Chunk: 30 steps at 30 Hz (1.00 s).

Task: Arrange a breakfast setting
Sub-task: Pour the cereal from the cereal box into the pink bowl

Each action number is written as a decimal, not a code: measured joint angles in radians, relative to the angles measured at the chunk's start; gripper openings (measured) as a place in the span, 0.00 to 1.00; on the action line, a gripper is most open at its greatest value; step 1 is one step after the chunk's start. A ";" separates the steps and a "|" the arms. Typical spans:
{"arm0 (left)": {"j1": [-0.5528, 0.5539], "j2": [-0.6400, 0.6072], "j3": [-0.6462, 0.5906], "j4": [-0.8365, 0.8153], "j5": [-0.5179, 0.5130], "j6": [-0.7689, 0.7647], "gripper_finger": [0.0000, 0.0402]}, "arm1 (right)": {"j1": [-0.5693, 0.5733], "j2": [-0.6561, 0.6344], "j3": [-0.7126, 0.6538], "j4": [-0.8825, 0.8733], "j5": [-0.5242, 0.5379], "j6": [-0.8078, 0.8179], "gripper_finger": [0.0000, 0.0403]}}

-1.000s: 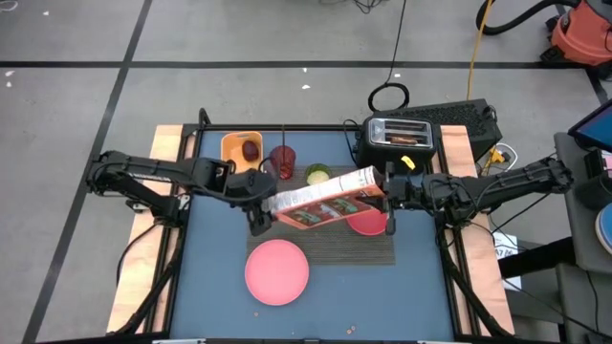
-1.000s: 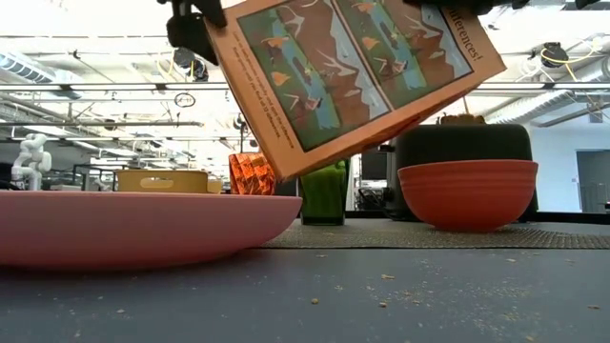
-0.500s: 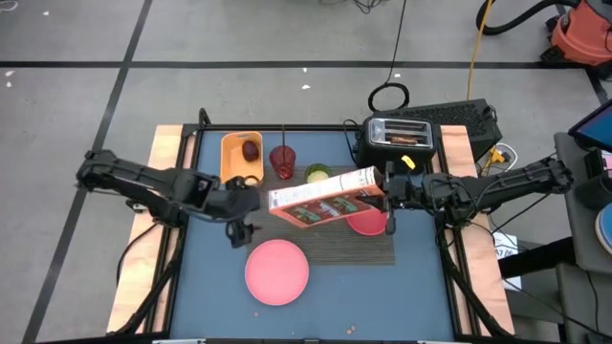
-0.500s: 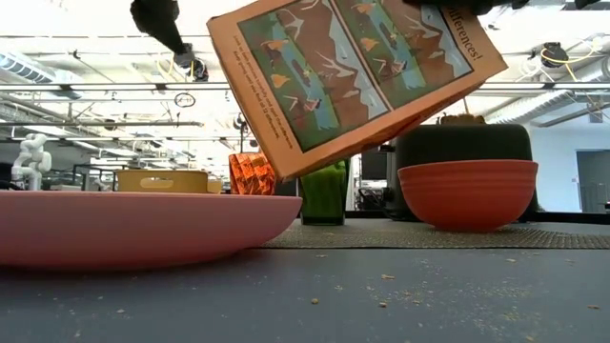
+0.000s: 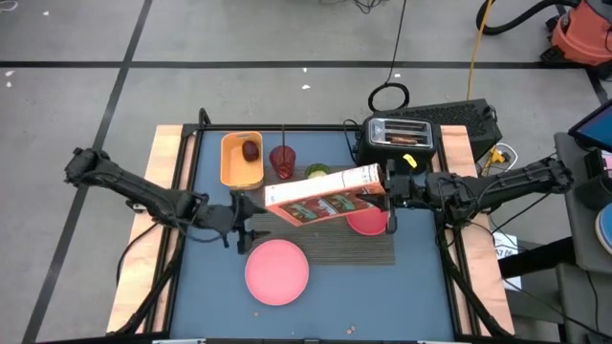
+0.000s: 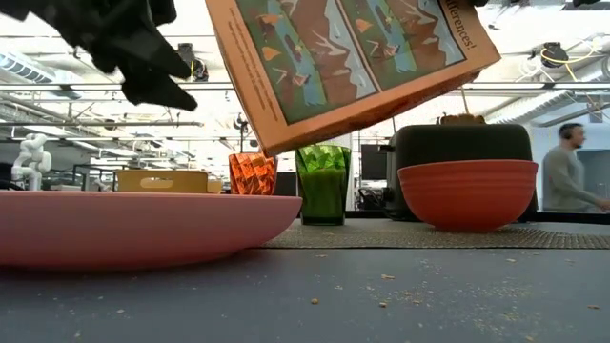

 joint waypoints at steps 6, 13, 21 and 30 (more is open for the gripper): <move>0.050 0.046 -0.147 0.409 -0.001 0.101 0.85 | 0.000 0.000 0.000 0.025 -0.001 -0.002 0.00; 0.102 0.101 -0.165 0.572 -0.001 0.159 0.85 | 0.000 0.000 0.000 0.043 -0.001 -0.001 0.00; 0.109 0.175 -0.165 0.754 0.000 0.224 0.85 | 0.000 0.001 0.000 0.096 -0.001 0.001 0.00; 0.110 0.192 -0.165 0.946 0.000 0.240 0.85 | 0.000 0.001 0.000 0.132 -0.002 0.001 0.00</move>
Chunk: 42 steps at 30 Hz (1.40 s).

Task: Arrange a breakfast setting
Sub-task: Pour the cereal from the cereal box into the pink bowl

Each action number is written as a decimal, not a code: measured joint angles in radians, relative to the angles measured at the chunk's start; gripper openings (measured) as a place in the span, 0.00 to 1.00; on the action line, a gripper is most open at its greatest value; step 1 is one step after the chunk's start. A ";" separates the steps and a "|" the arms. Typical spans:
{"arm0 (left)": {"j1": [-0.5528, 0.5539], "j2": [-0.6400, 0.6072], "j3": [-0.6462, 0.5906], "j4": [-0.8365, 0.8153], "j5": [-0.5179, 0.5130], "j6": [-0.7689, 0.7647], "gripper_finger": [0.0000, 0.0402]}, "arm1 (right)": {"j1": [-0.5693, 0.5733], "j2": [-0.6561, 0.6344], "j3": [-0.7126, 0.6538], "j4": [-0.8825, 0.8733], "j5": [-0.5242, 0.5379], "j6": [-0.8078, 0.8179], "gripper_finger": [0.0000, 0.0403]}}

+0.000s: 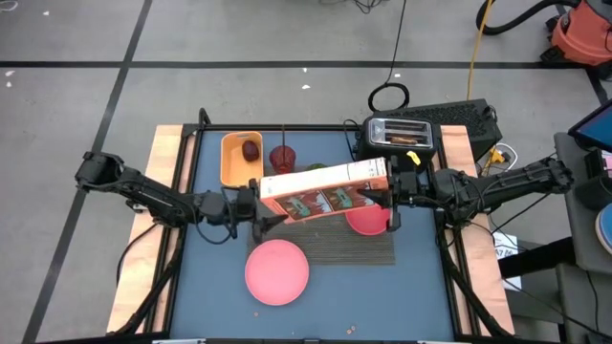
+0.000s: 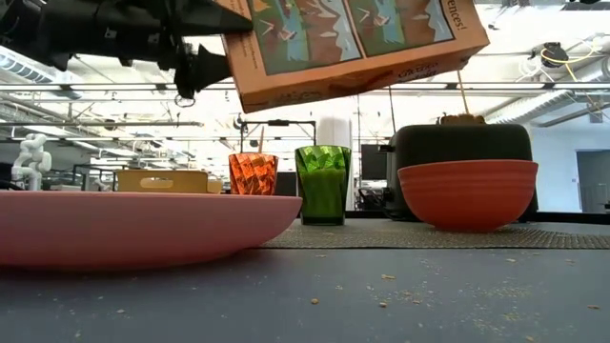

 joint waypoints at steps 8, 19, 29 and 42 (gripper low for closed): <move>0.001 0.000 0.000 0.115 0.000 0.006 0.85 | 0.000 0.000 0.000 0.003 0.001 0.000 0.00; 0.031 0.000 0.056 0.167 0.000 0.032 0.85 | 0.000 0.074 0.000 0.151 0.002 -0.027 0.00; 0.040 0.000 0.055 0.106 0.000 0.056 0.85 | 0.000 0.092 0.000 0.182 0.002 -0.037 0.00; 0.039 0.000 0.055 0.107 0.009 0.058 0.52 | 0.000 0.091 0.000 0.163 0.002 -0.029 0.00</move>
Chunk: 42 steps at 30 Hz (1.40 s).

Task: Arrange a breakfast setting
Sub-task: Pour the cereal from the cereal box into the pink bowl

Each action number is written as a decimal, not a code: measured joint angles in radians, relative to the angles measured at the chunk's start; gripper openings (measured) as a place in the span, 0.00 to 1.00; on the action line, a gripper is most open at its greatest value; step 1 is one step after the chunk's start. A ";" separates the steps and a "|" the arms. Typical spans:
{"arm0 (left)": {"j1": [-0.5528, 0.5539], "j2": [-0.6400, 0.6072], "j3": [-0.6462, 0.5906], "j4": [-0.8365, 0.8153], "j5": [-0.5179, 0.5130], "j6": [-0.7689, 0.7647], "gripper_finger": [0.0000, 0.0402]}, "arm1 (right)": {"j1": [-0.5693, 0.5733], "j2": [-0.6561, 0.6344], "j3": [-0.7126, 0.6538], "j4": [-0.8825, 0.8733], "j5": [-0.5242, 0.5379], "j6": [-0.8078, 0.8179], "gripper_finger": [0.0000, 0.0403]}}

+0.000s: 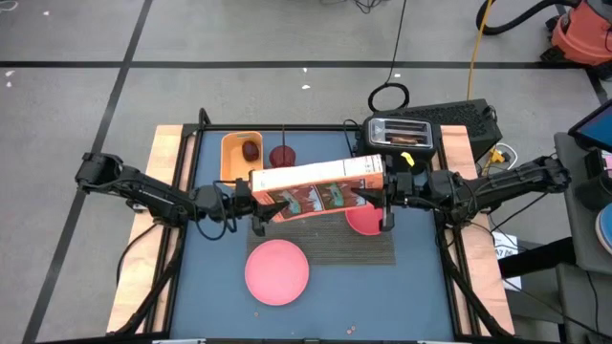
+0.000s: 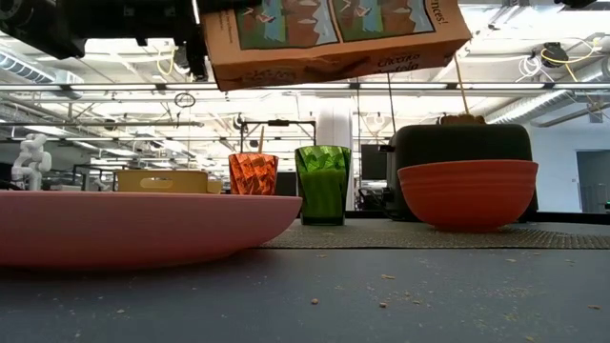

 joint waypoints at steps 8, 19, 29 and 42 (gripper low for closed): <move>0.000 0.000 -0.001 -0.006 0.000 -0.003 0.48 | 0.000 -0.002 0.001 -0.050 0.002 0.010 0.05; 0.001 0.000 -0.001 -0.001 -0.005 -0.027 0.48 | 0.000 -0.118 0.001 -0.287 -0.002 0.060 0.34; 0.001 -0.012 0.008 -0.046 0.011 -0.056 0.48 | 0.000 -0.304 0.001 -0.617 -0.002 0.060 0.44; 0.010 -0.043 0.361 -0.797 0.019 -0.052 0.49 | 0.000 -0.440 0.001 -1.054 -0.001 0.173 0.43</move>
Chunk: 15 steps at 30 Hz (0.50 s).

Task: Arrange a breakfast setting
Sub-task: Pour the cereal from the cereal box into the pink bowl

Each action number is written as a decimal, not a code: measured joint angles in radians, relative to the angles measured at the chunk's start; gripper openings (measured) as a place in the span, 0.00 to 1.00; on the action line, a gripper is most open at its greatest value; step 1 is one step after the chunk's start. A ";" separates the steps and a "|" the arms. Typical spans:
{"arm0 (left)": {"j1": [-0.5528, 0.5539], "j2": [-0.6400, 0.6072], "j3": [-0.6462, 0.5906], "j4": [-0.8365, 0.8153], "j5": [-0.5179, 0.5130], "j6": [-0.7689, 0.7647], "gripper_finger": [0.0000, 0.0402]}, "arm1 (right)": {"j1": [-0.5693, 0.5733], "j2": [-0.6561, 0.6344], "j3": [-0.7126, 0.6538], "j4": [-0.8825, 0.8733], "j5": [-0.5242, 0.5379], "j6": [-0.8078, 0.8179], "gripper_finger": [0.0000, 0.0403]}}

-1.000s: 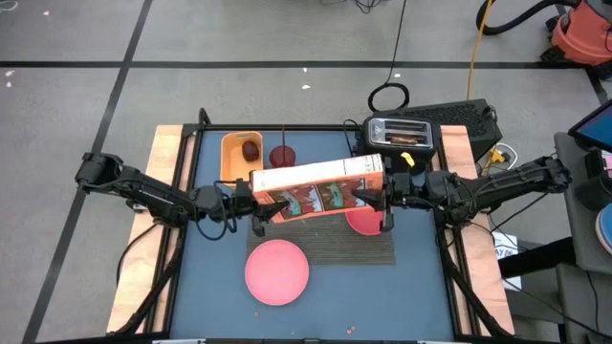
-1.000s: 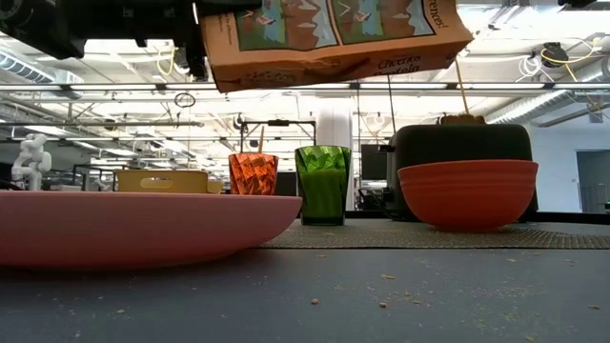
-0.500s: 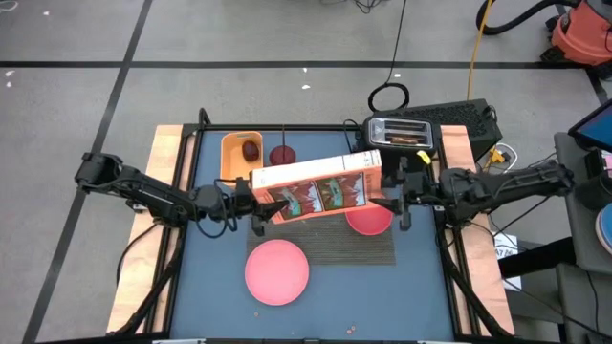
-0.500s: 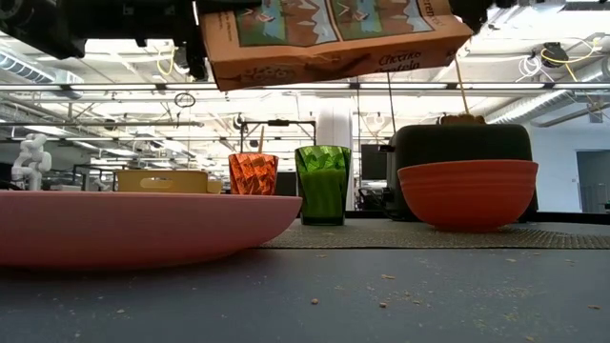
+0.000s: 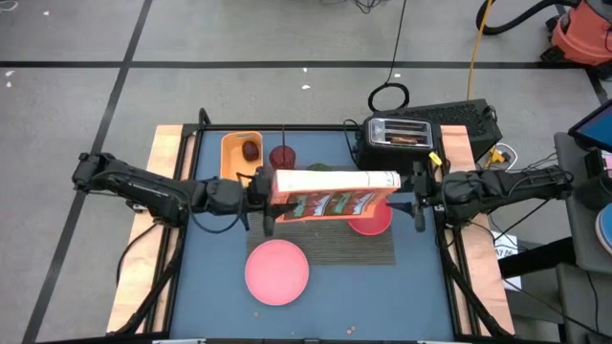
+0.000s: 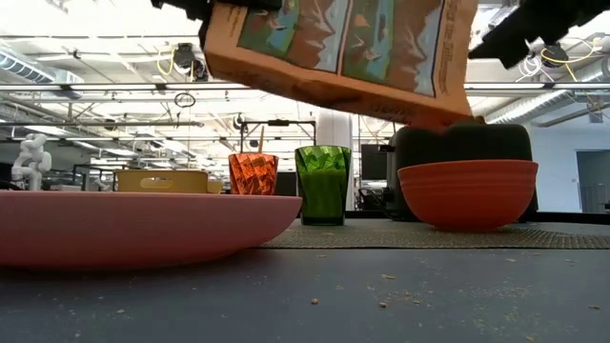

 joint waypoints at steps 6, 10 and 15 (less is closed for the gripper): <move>0.011 -0.001 0.121 -0.130 0.000 0.009 0.49 | 0.000 -0.010 0.000 -0.070 0.001 0.067 0.43; 0.012 -0.001 0.140 -0.171 0.000 0.018 0.49 | 0.000 -0.010 0.000 -0.071 0.000 0.067 0.42; 0.012 0.006 0.136 -0.246 -0.001 -0.038 0.49 | 0.000 -0.010 0.000 -0.072 0.000 0.066 0.42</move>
